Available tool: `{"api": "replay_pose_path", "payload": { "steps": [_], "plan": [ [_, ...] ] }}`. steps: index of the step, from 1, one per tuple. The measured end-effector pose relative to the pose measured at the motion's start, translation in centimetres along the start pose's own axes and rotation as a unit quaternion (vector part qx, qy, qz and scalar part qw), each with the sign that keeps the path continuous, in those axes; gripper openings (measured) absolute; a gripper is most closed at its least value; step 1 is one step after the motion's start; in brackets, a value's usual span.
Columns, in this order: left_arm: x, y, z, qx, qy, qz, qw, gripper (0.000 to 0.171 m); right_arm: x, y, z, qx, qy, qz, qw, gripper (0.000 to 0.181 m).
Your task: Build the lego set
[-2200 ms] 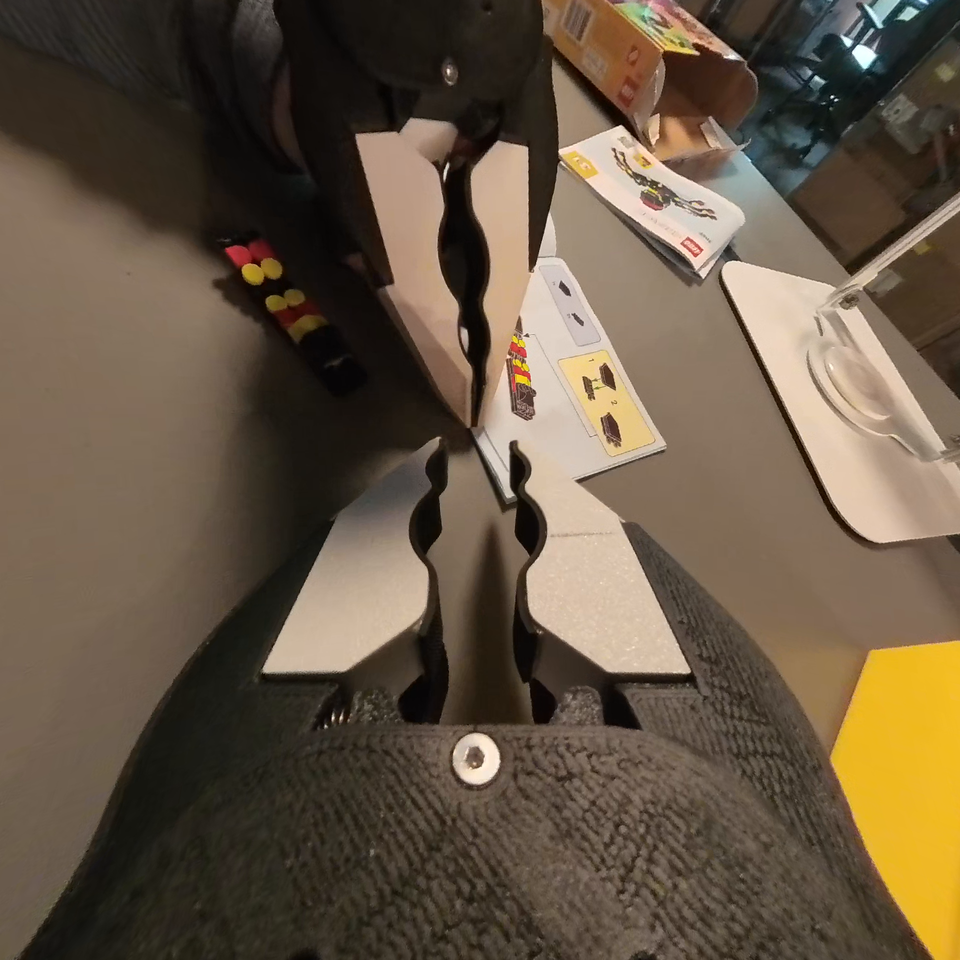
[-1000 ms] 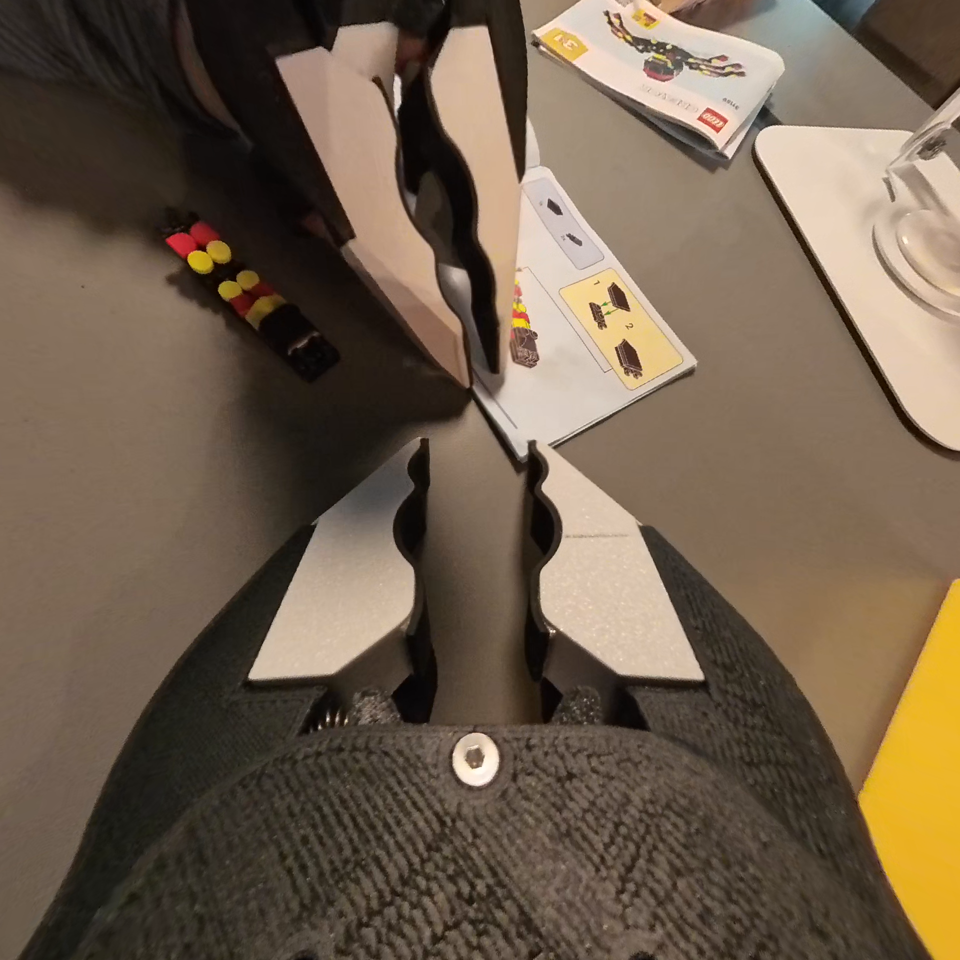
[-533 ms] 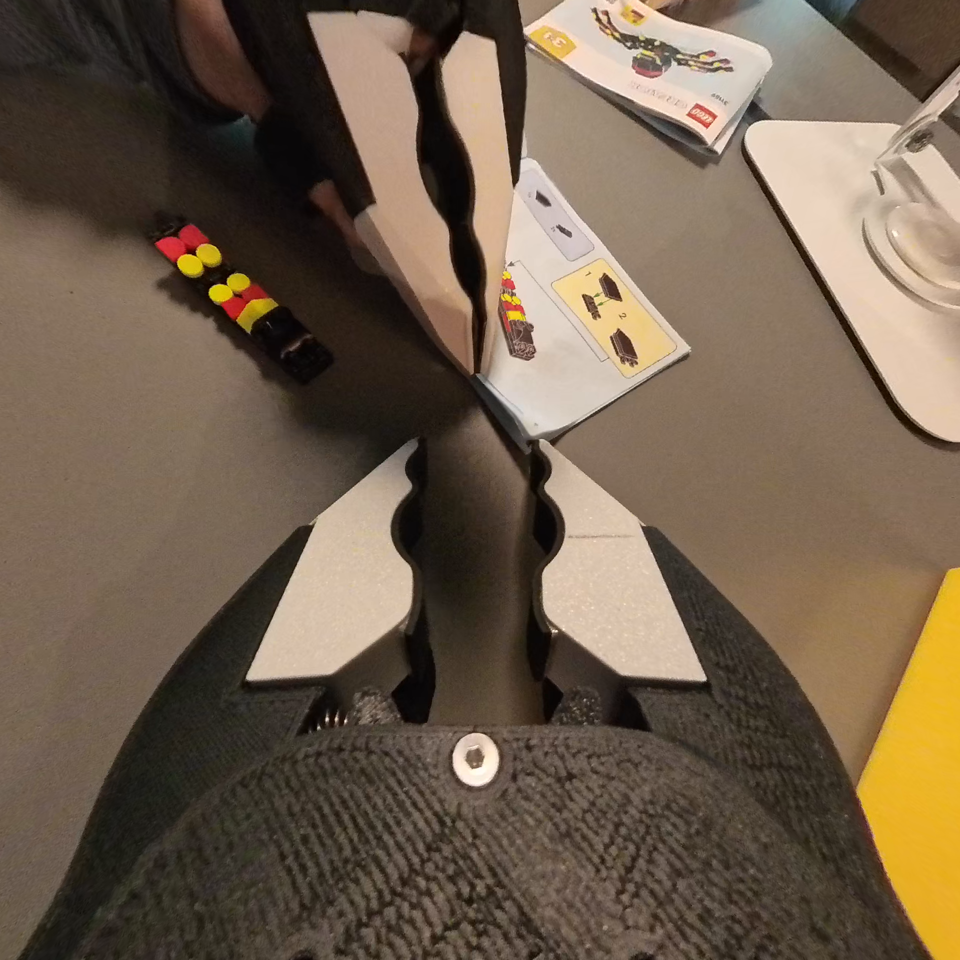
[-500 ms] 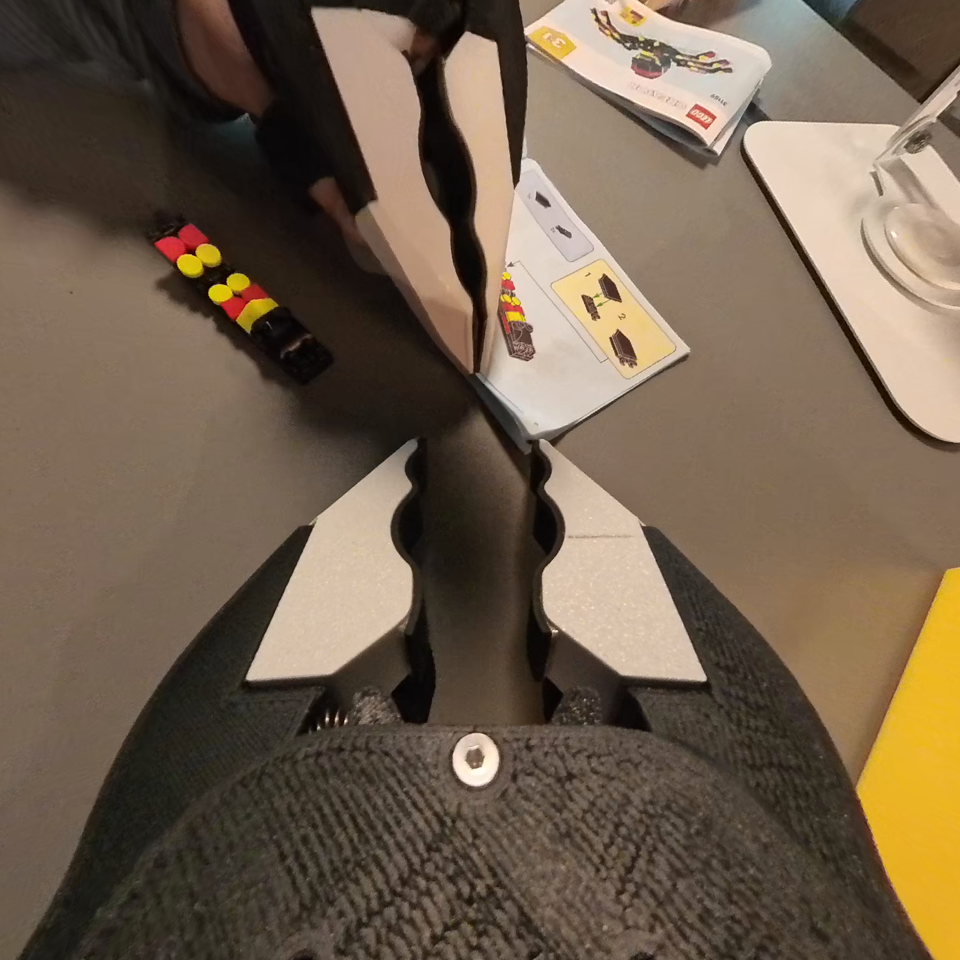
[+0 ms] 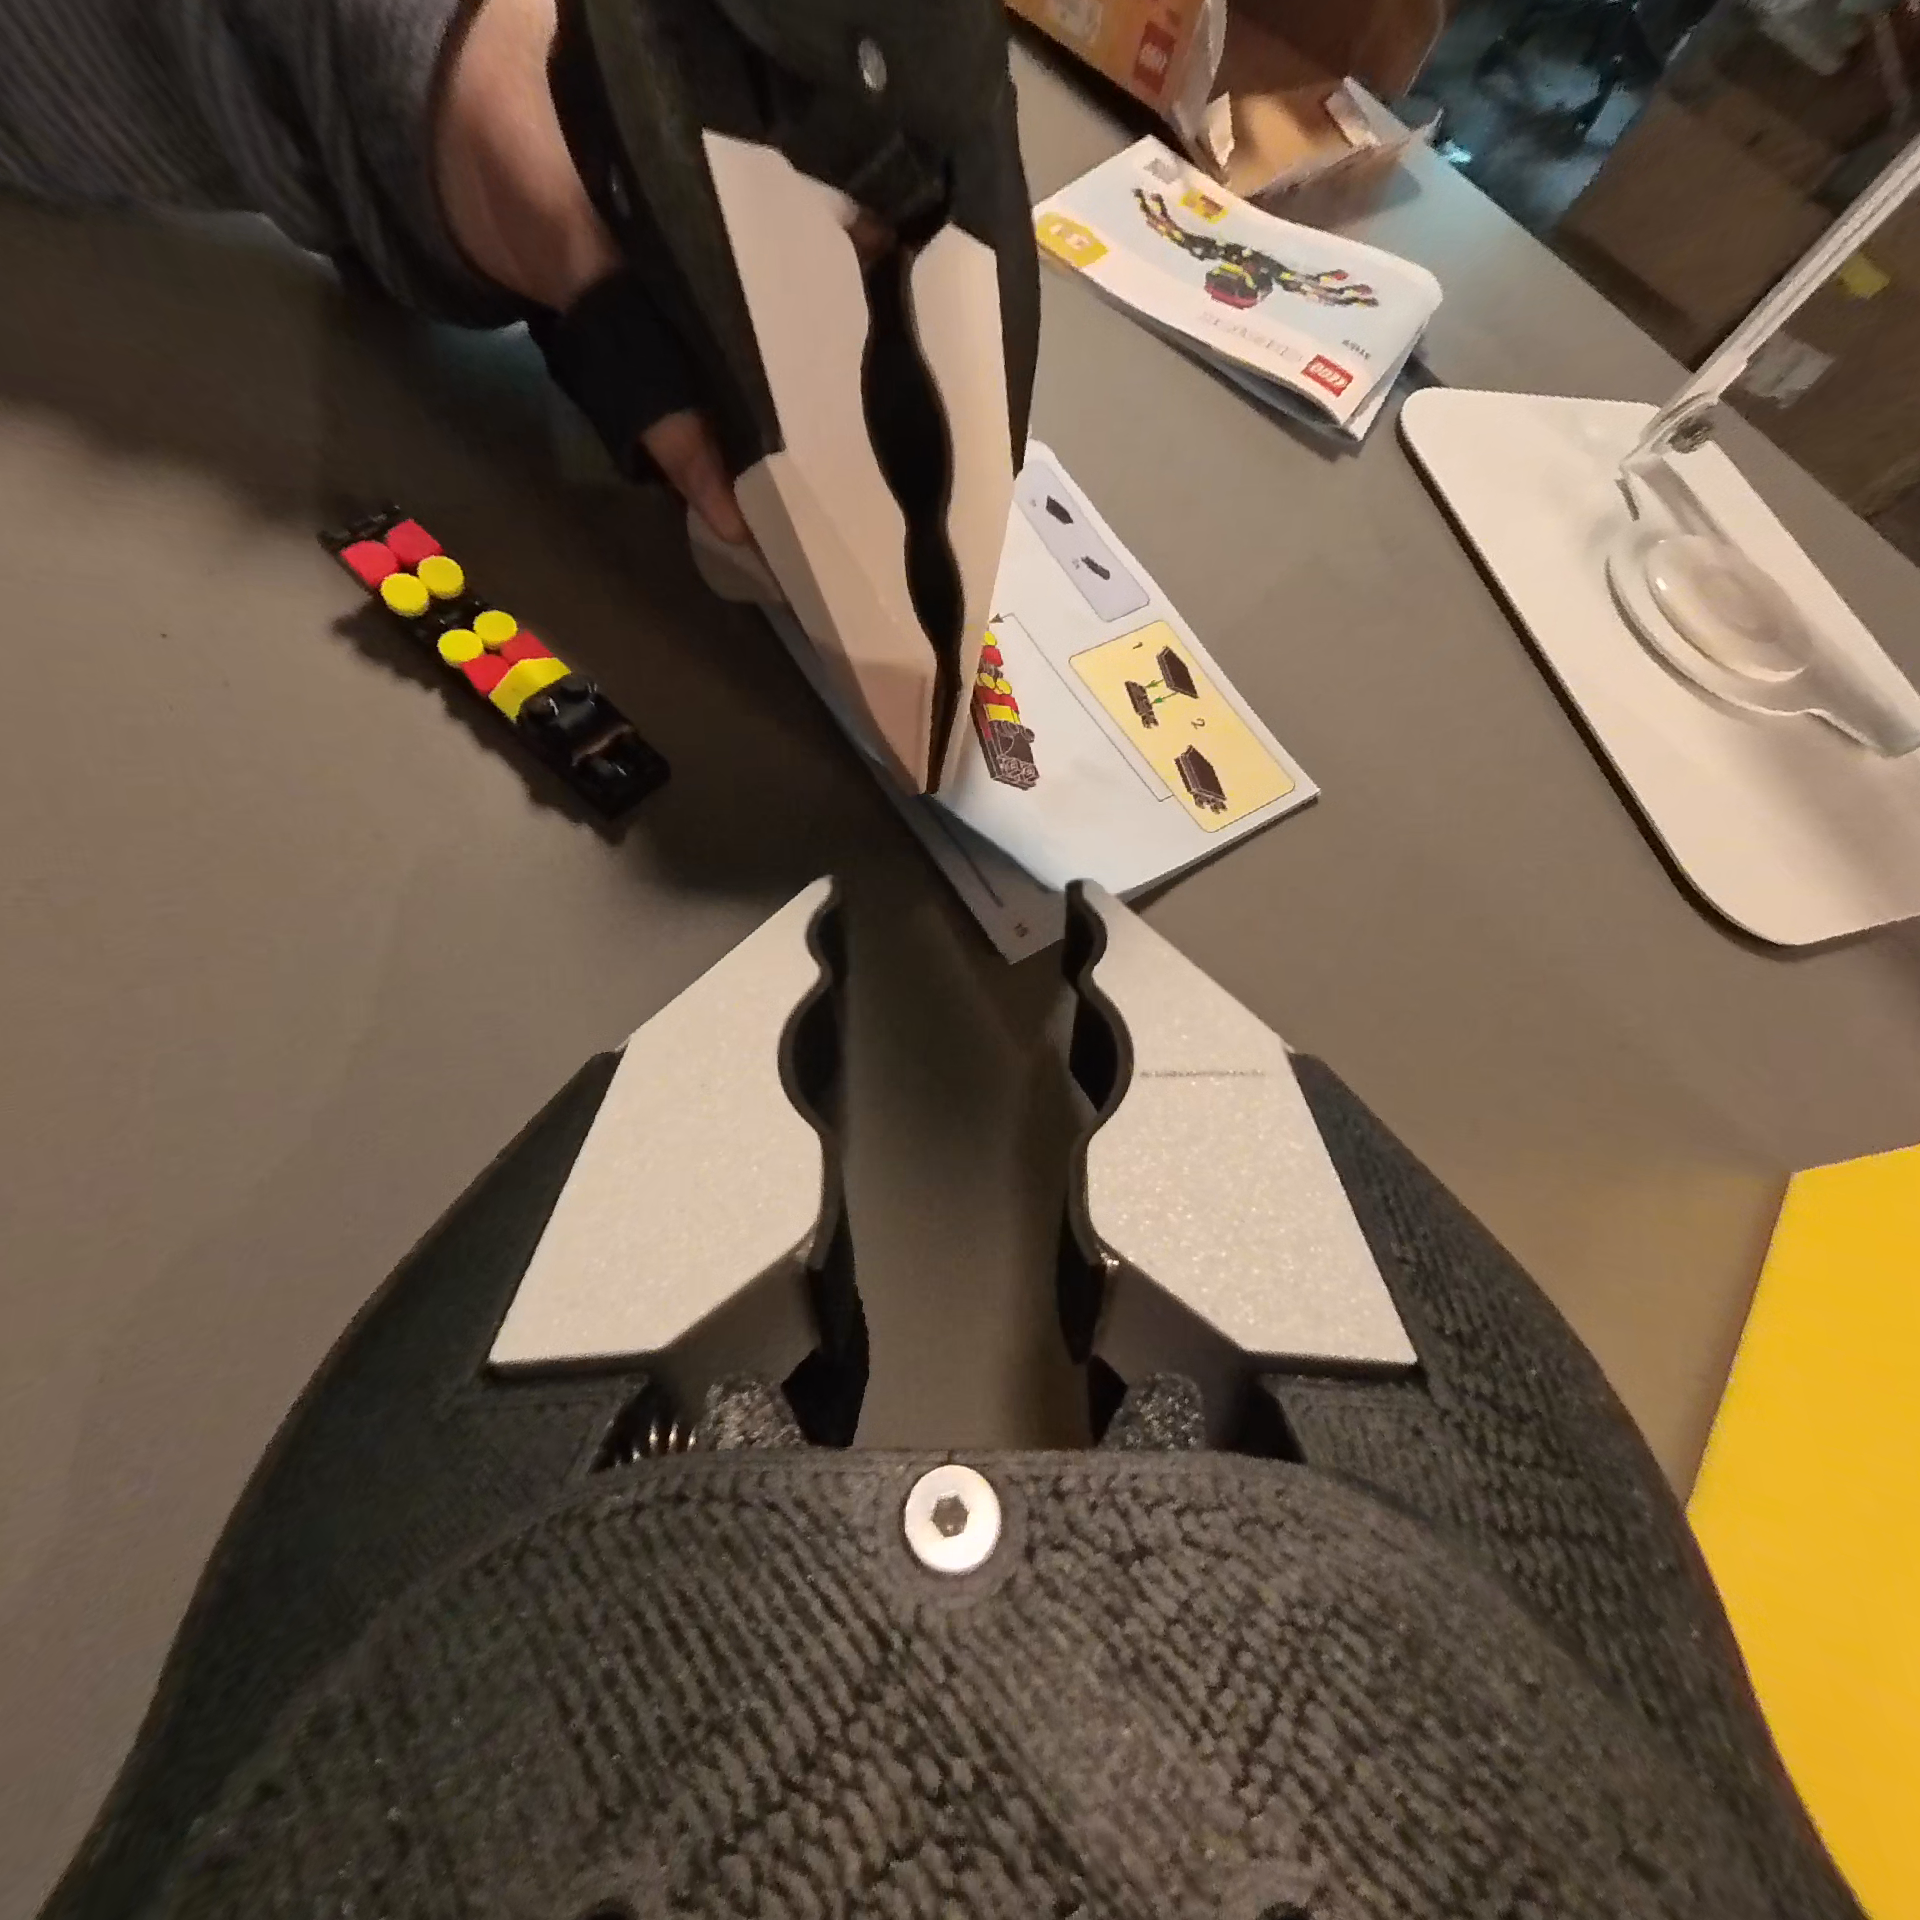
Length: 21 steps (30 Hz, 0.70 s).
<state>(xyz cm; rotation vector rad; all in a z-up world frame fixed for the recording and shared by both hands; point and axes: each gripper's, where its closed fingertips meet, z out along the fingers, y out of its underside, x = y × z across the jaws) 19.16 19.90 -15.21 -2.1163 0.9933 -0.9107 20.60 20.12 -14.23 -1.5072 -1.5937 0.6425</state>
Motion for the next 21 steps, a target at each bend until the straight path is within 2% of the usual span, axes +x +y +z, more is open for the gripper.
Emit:
{"api": "replay_pose_path", "payload": {
  "steps": [21],
  "plan": [
    [0.11, 0.01, -0.11, 0.002, 0.002, -0.005, 1.0, 0.0, -0.32, 0.58, 0.21, -0.021, -0.011, 0.001, 1.0, 0.034]
  ]
}}
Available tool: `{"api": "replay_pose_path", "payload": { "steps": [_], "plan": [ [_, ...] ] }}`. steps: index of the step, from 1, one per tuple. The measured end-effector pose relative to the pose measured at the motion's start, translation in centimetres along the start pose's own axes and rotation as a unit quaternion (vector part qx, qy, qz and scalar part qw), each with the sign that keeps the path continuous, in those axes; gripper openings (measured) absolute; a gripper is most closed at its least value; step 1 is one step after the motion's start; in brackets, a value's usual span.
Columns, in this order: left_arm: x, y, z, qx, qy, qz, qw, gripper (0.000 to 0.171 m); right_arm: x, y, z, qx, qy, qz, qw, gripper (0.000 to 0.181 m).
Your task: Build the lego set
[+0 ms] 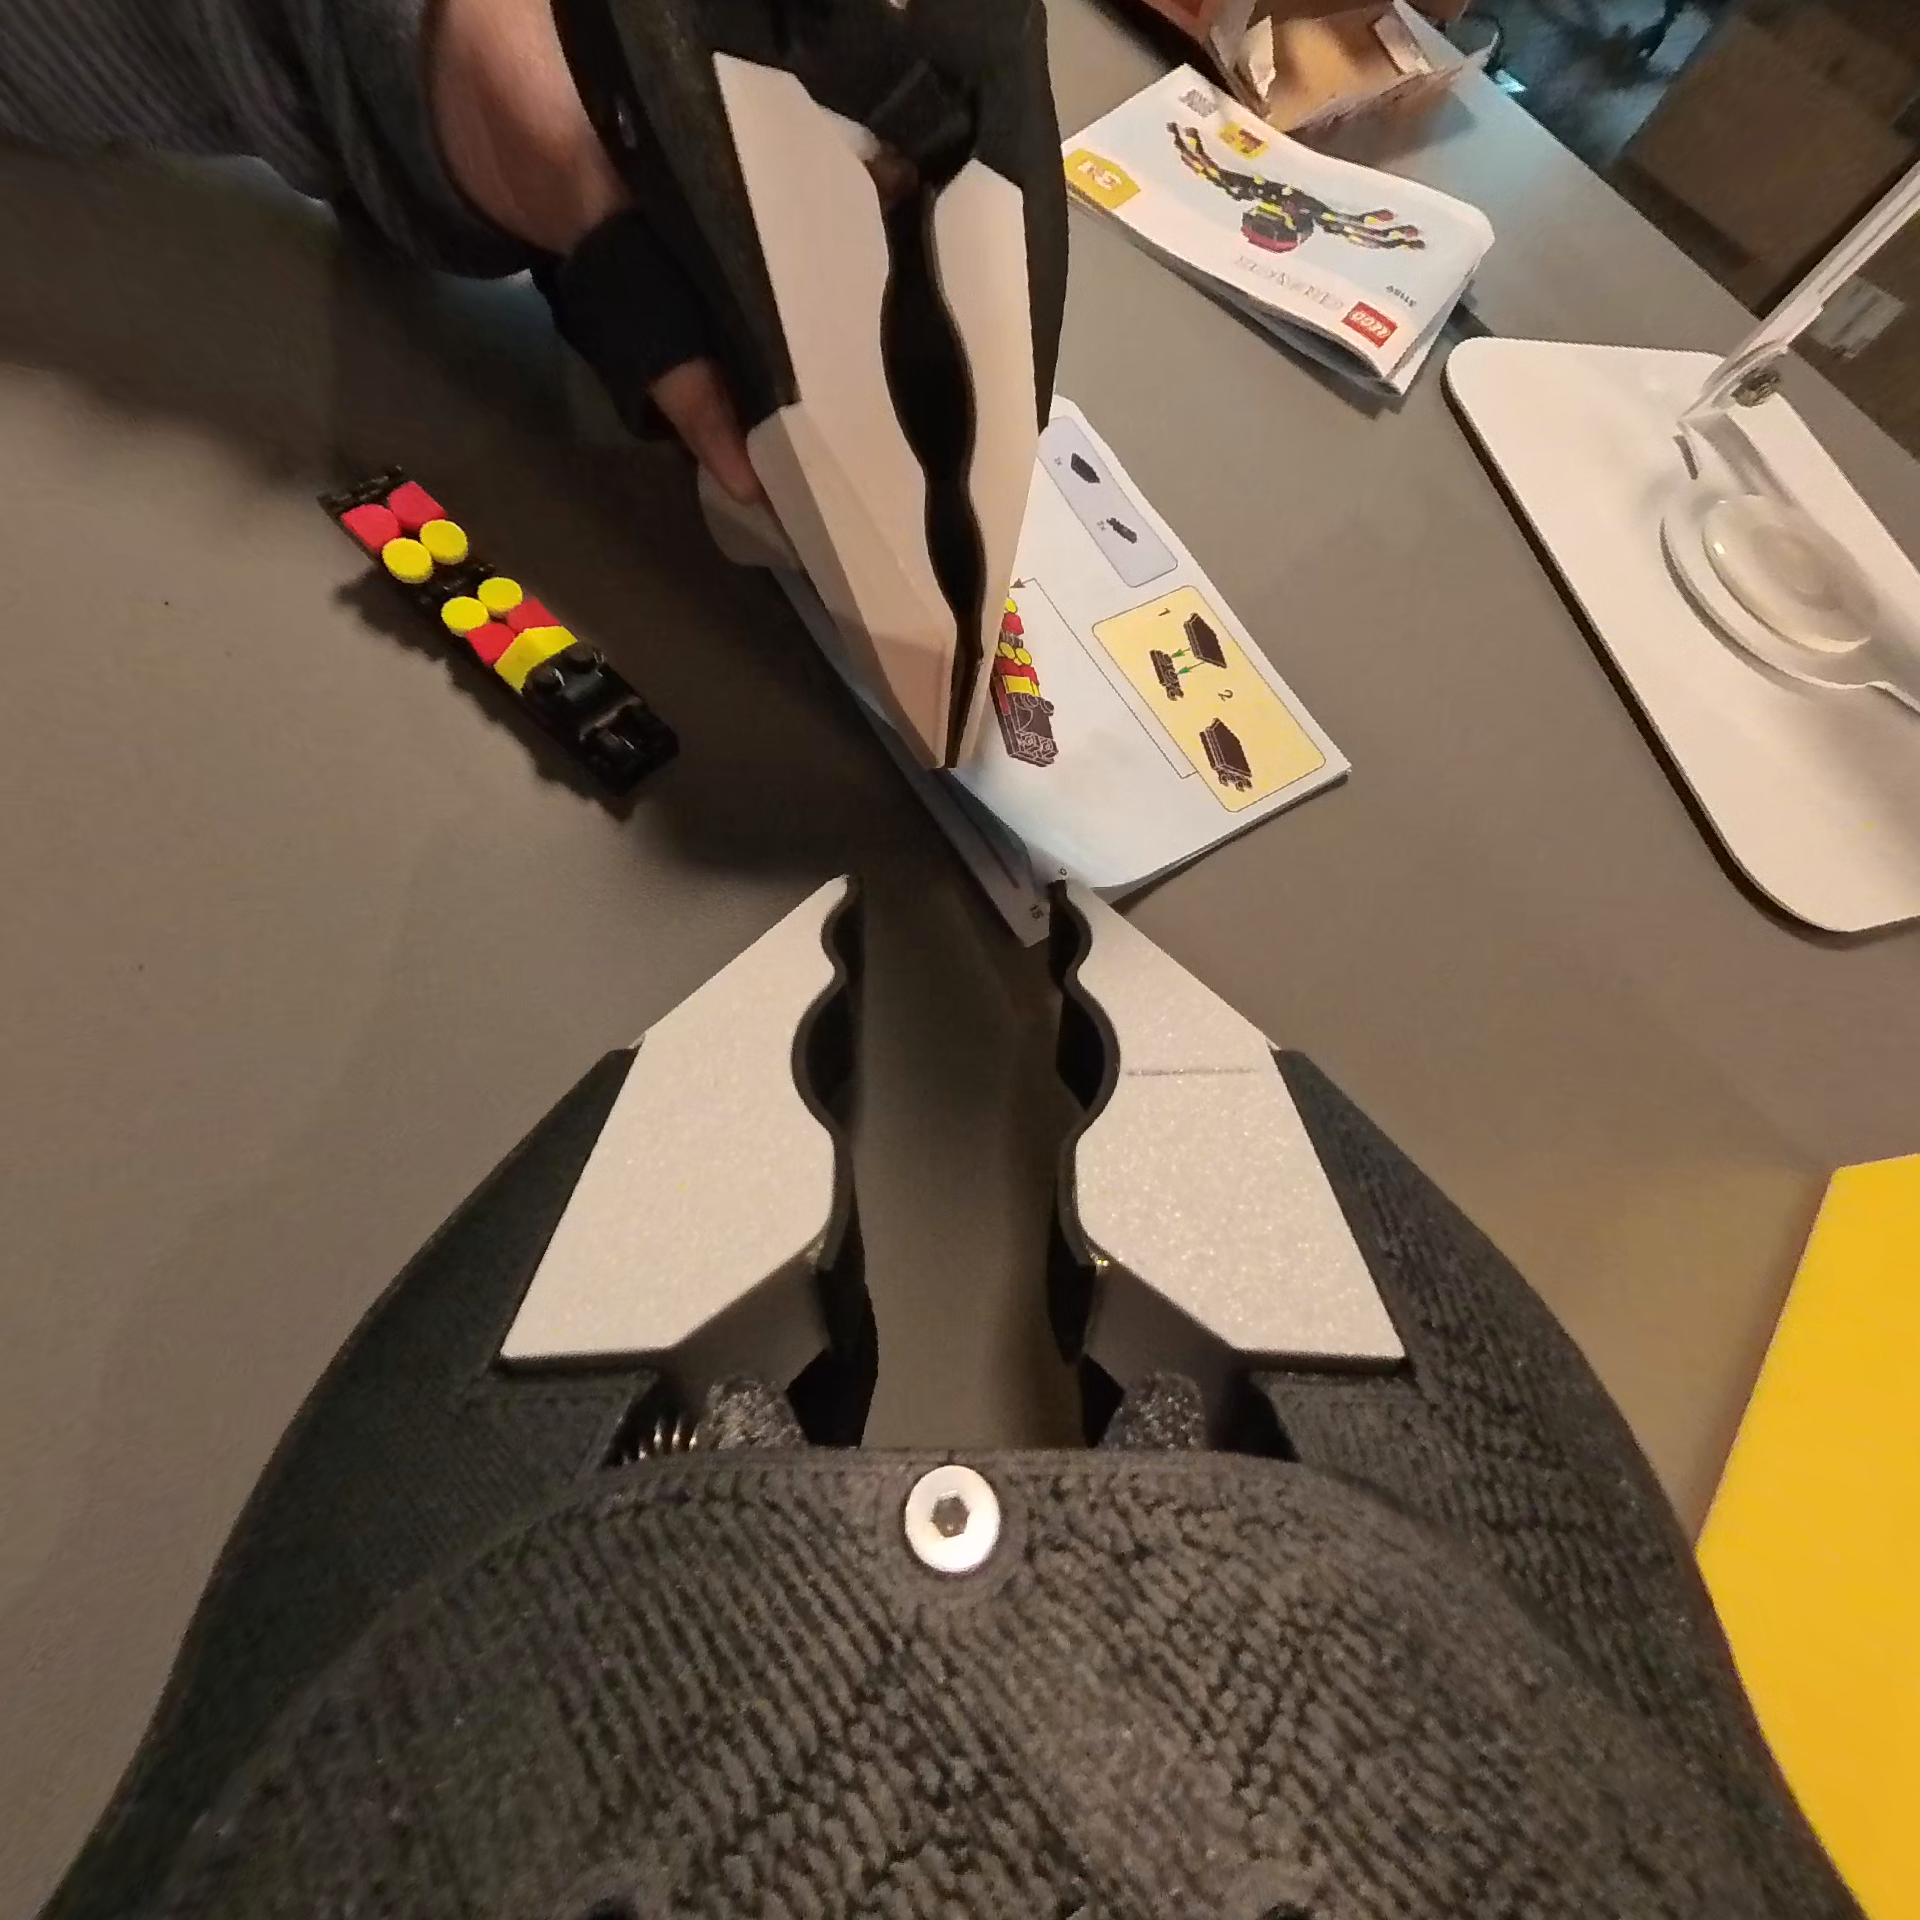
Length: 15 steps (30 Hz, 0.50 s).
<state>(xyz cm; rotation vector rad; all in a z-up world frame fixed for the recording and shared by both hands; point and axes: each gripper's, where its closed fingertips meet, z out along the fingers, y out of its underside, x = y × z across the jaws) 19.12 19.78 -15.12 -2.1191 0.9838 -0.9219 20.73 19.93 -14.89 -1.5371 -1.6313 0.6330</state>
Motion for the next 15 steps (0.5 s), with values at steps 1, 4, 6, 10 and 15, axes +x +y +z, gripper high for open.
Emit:
{"api": "replay_pose_path", "payload": {
  "steps": [1, 4, 6, 10, 15],
  "plan": [
    [0.01, -0.01, 0.0, 0.0, 0.0, 0.0, 1.0, 0.0, 0.01, 0.01, 0.0, 0.0, 0.001, 0.0, 1.0, 0.034],
    [0.03, 0.01, -0.01, 0.0, 0.0, -0.001, 1.0, 0.0, 0.05, 0.08, 0.01, -0.002, 0.001, 0.002, 1.0, 0.034],
    [0.04, 0.01, -0.01, 0.0, 0.0, -0.001, 1.0, 0.0, 0.1, 0.1, 0.0, -0.003, 0.002, 0.004, 1.0, 0.033],
    [0.06, 0.02, -0.02, 0.0, 0.0, -0.001, 1.0, 0.0, 0.17, 0.14, 0.0, -0.004, 0.001, 0.008, 1.0, 0.033],
    [0.1, 0.02, -0.02, 0.001, 0.0, -0.001, 1.0, 0.0, 0.18, 0.26, 0.04, -0.008, 0.002, 0.008, 1.0, 0.033]
  ]
}}
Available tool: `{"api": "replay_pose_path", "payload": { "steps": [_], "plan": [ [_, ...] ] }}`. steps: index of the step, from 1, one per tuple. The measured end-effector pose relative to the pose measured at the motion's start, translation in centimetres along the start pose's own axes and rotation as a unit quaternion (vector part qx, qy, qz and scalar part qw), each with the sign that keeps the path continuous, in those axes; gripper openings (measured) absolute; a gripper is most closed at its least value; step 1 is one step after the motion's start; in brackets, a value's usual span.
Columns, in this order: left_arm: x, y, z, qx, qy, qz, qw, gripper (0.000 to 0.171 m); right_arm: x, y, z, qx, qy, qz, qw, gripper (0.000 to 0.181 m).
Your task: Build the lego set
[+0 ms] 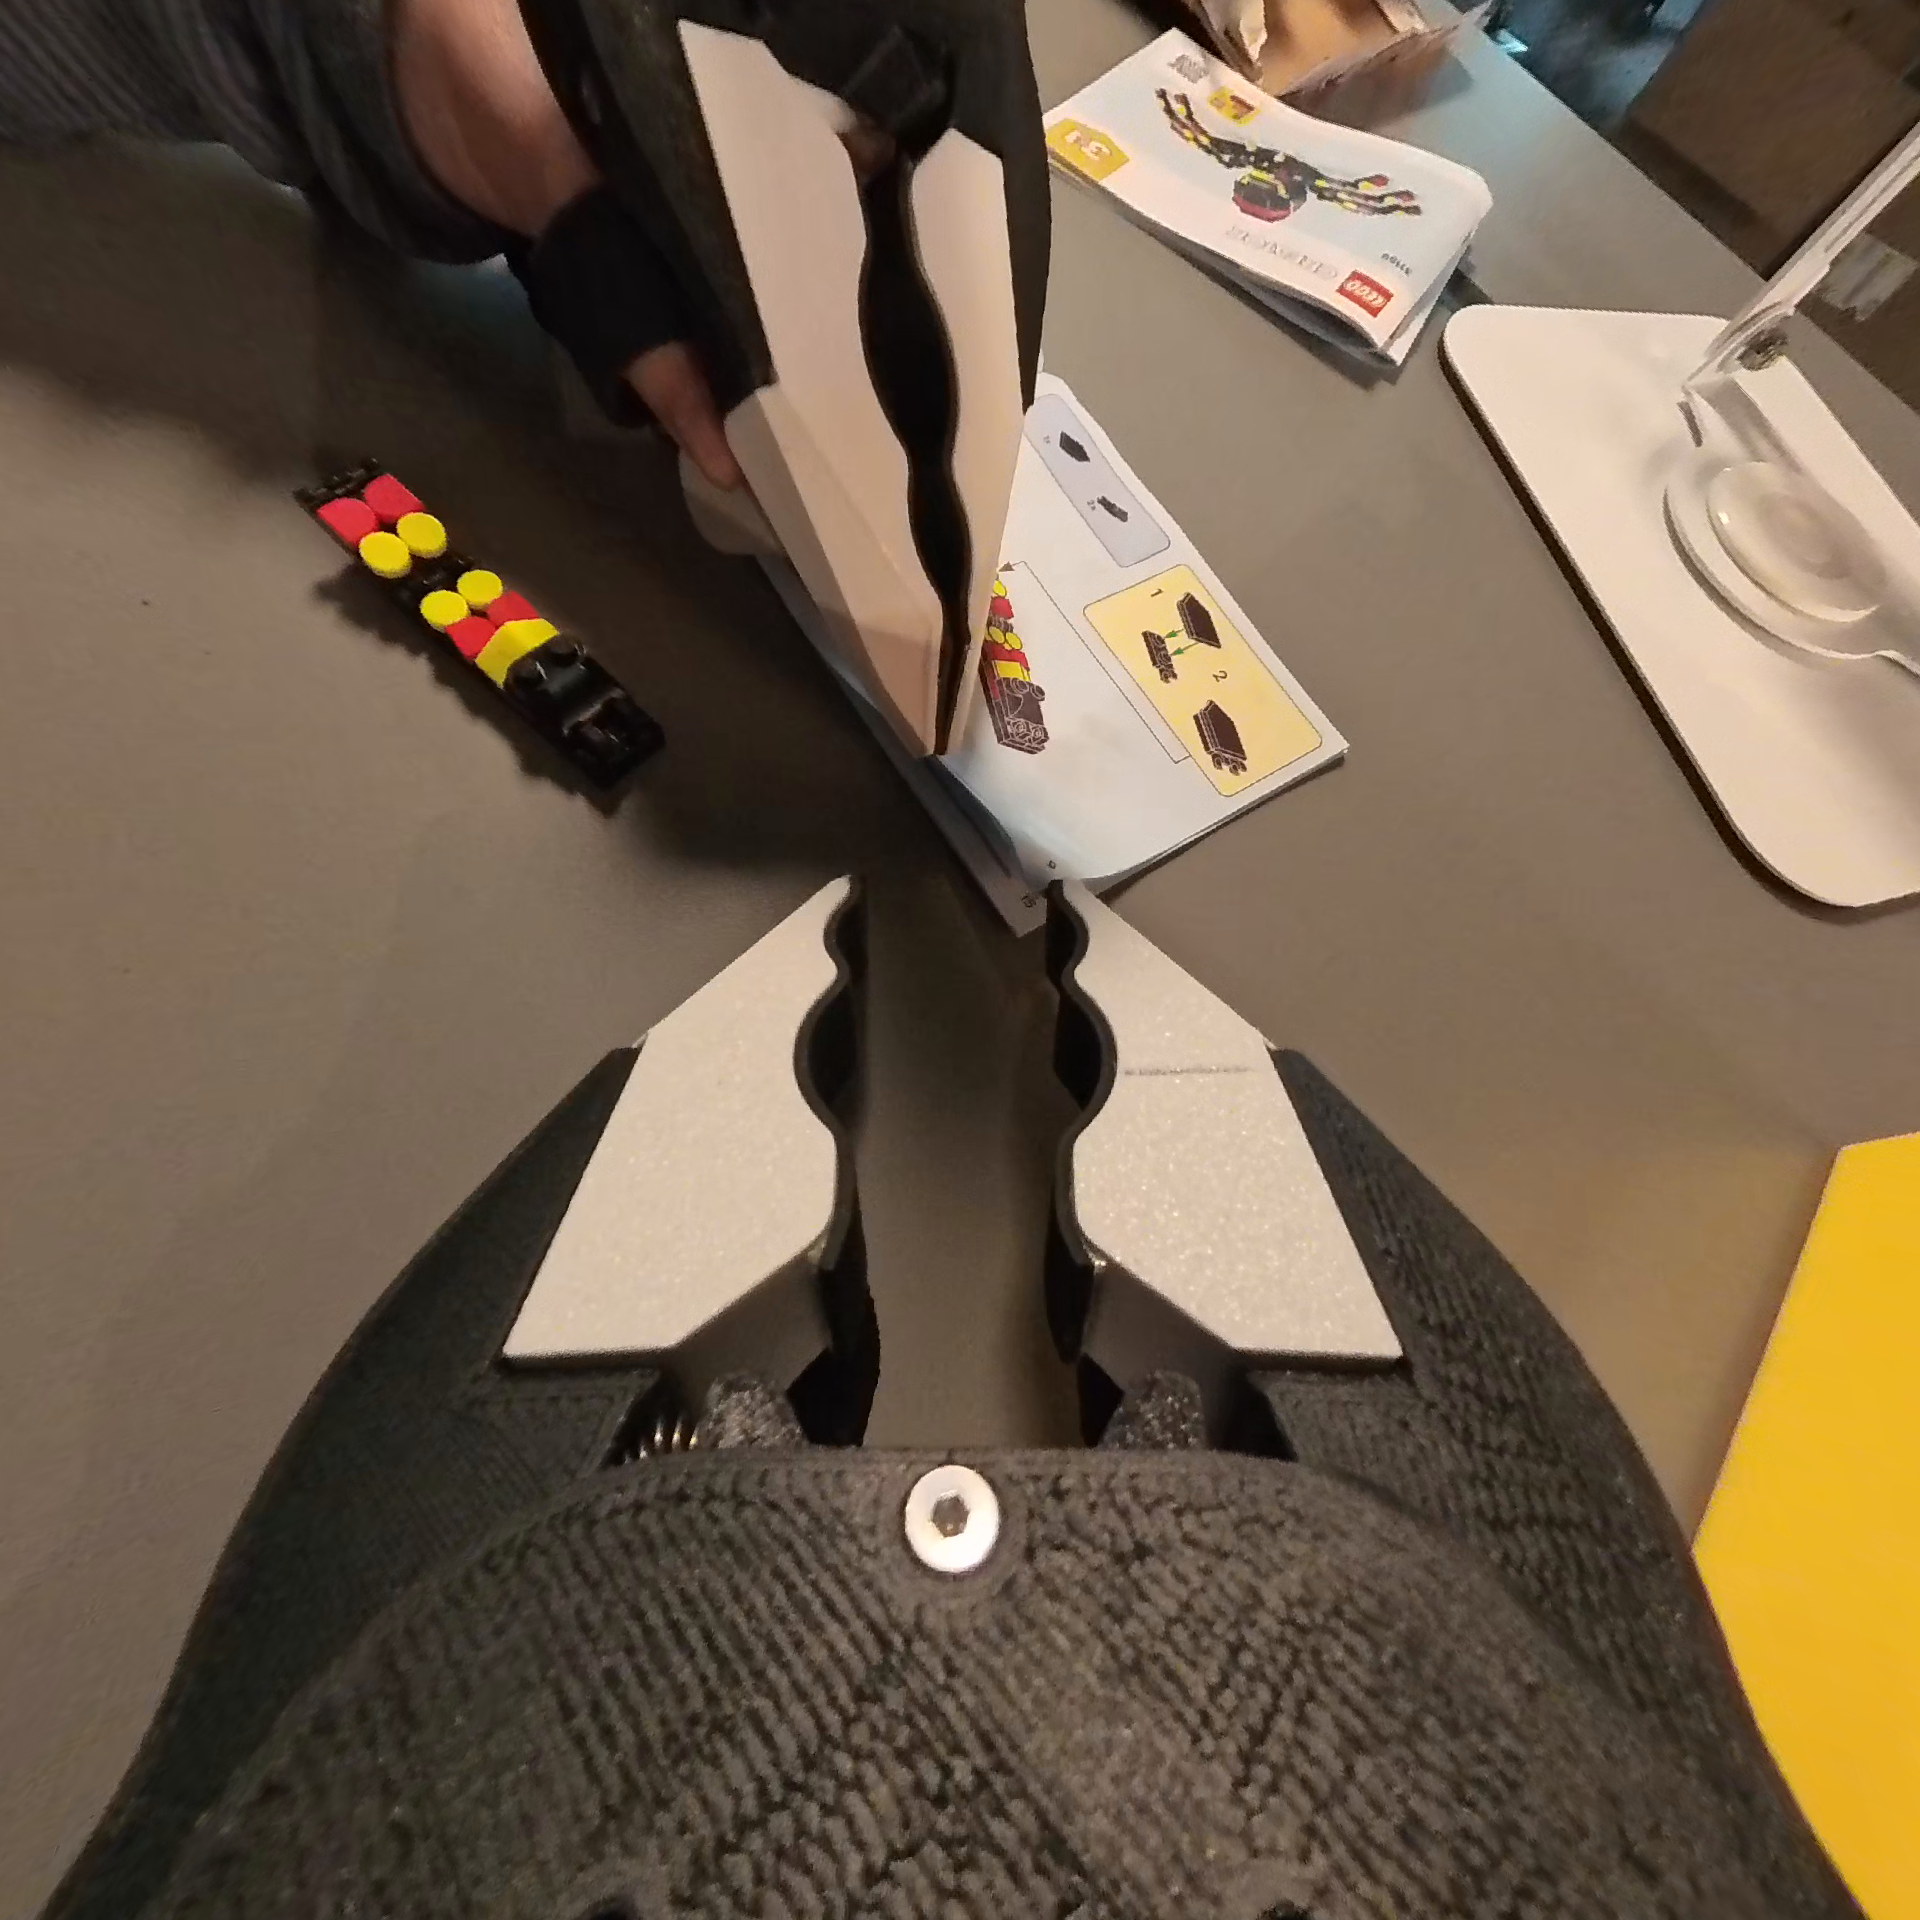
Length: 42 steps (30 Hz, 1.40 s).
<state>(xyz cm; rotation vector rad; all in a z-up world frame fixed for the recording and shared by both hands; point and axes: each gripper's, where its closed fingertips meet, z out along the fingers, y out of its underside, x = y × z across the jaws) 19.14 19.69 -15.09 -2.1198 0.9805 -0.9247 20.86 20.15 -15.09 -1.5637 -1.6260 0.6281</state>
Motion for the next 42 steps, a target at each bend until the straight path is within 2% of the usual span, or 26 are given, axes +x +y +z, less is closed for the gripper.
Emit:
{"api": "replay_pose_path", "payload": {
  "steps": [26, 35, 42],
  "plan": [
    [0.0, -0.11, -0.05, 0.002, 0.004, -0.004, 1.0, 0.0, 0.03, 0.21, 0.02, -0.007, 0.0, 0.004, 1.0, 0.031],
    [-0.1, -0.29, -0.23, 0.009, 0.023, -0.034, 0.999, 0.0, -0.03, 0.21, 0.04, -0.008, 0.0, 0.0, 1.0, 0.031],
    [-0.15, -0.18, -0.13, 0.004, 0.021, -0.032, 0.999, 0.0, 0.13, -0.45, -0.22, 0.015, 0.009, -0.006, 1.0, 0.032]
  ]
}}
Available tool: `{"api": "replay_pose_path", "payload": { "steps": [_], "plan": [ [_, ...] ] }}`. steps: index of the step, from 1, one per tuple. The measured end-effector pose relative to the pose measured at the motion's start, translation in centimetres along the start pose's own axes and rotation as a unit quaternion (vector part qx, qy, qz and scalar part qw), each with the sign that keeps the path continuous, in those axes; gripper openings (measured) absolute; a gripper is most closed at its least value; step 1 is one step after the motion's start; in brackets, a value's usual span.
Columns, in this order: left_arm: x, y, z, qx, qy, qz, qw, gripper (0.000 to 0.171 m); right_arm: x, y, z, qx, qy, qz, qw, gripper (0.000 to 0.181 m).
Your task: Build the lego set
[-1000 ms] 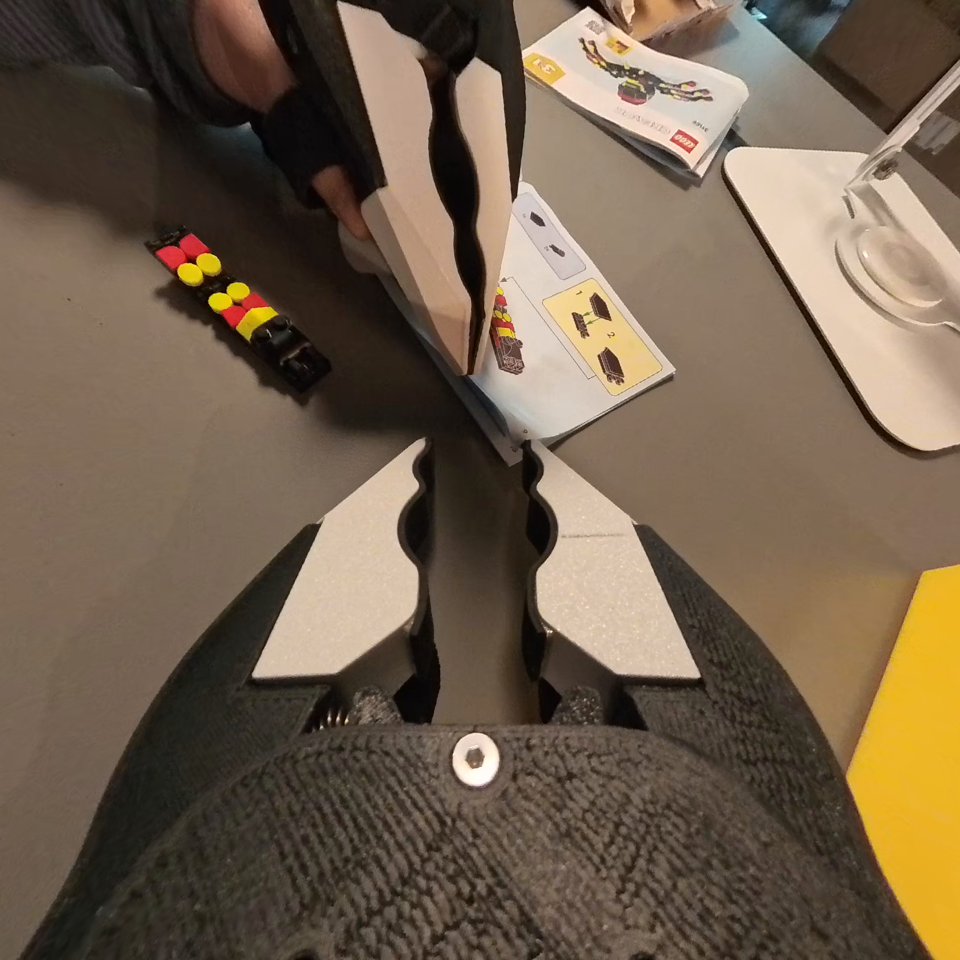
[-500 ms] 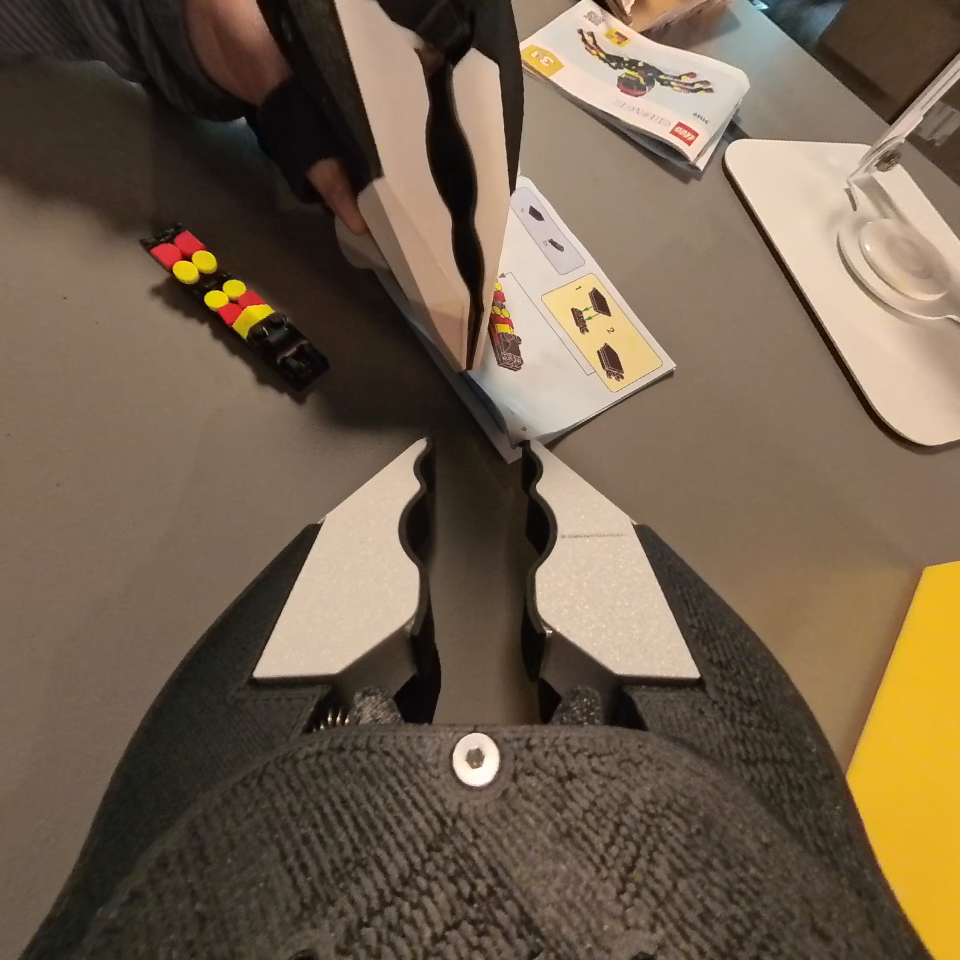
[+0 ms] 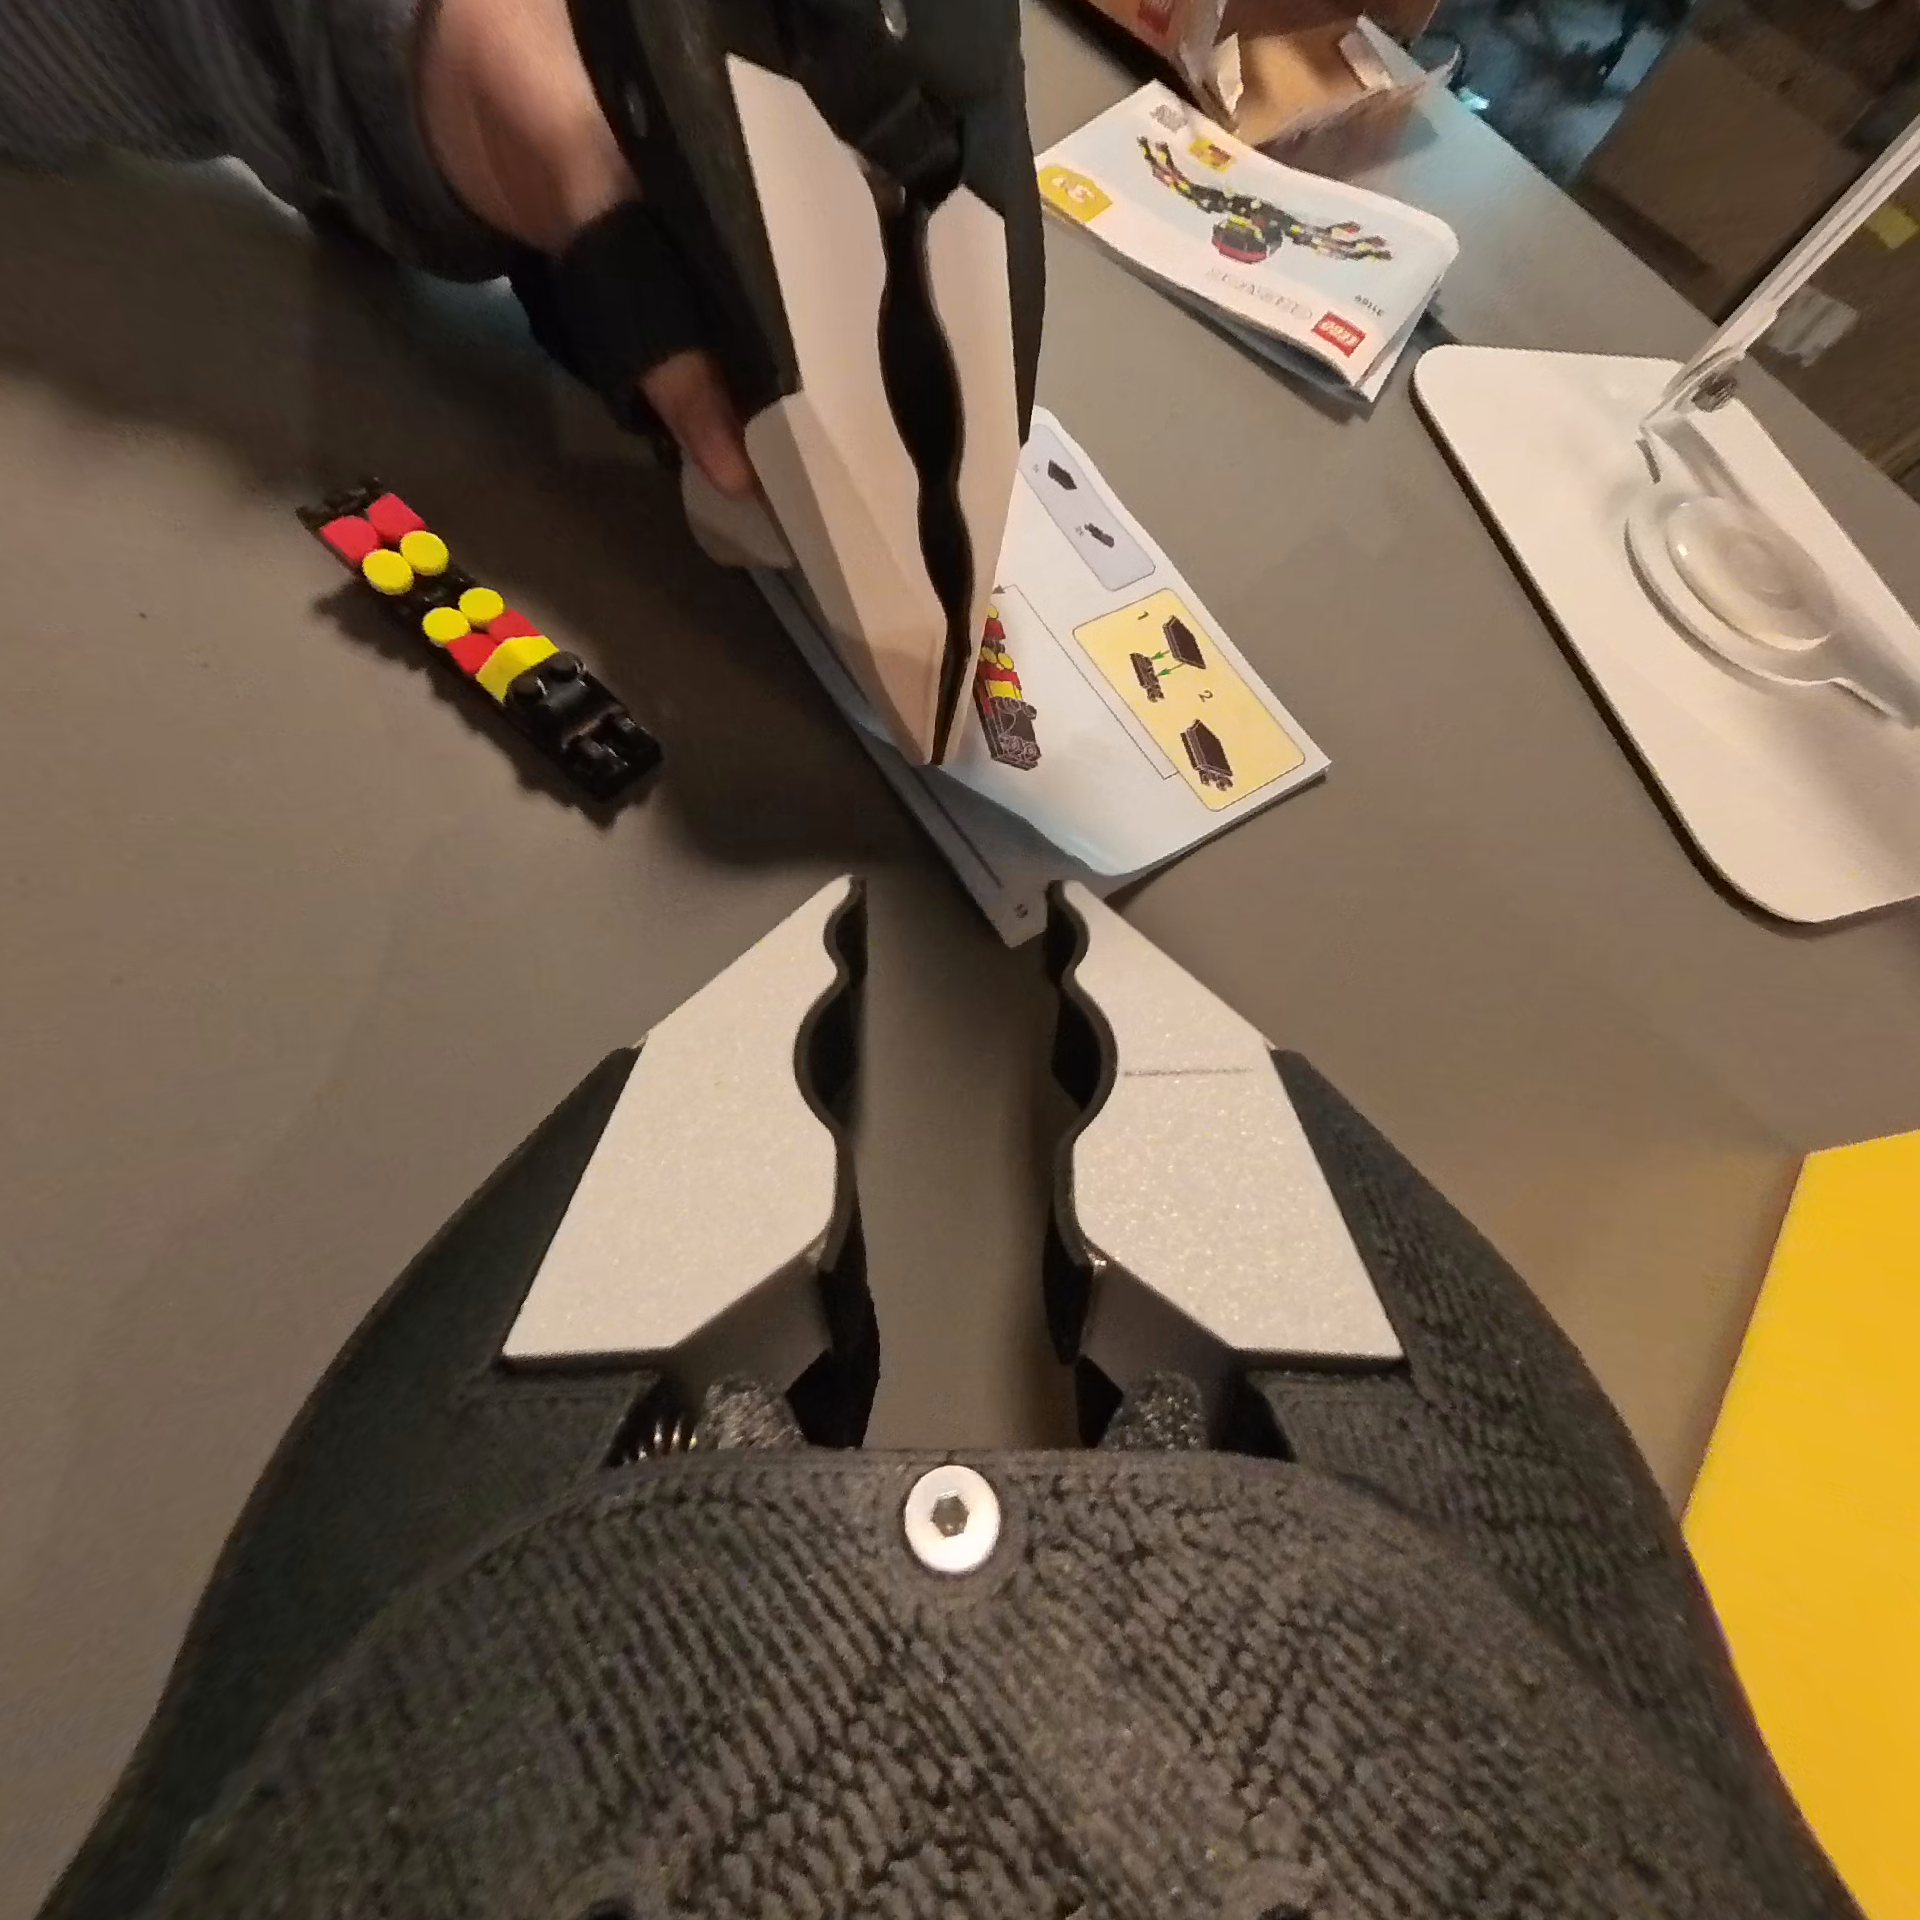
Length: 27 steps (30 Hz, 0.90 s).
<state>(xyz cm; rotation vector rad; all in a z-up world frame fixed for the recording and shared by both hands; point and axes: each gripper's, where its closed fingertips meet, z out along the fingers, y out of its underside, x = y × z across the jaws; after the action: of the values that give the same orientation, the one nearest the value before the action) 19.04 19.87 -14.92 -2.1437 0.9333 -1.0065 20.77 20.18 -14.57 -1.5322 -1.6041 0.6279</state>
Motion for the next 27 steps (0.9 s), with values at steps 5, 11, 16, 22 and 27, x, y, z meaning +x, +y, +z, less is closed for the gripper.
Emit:
{"api": "replay_pose_path", "payload": {
  "steps": [5, 11, 16, 22, 27],
  "plan": [
    [-0.03, 0.02, 0.01, -0.001, -0.001, 0.0, 1.0, 0.0, 0.02, -0.63, -0.18, 0.022, 0.005, -0.014, 1.0, 0.038],
    [-0.08, 0.04, 0.01, -0.002, -0.001, 0.0, 1.0, 0.0, -0.37, -0.35, 0.07, 0.01, 0.0, -0.029, 1.0, 0.04],
    [-0.09, 0.09, 0.03, -0.005, -0.001, 0.001, 1.0, 0.0, -0.14, -0.47, 0.14, 0.013, 0.011, -0.04, 0.999, 0.049],
    [-0.1, 0.11, 0.02, -0.005, 0.0, 0.001, 1.0, 0.0, -0.56, -0.19, 0.41, 0.002, 0.007, -0.057, 0.998, 0.052],
    [-0.11, 0.06, -0.02, -0.004, 0.0, 0.0, 1.0, 0.0, -0.84, -0.1, 0.44, -0.001, -0.002, -0.06, 0.998, 0.044]
  ]
}}
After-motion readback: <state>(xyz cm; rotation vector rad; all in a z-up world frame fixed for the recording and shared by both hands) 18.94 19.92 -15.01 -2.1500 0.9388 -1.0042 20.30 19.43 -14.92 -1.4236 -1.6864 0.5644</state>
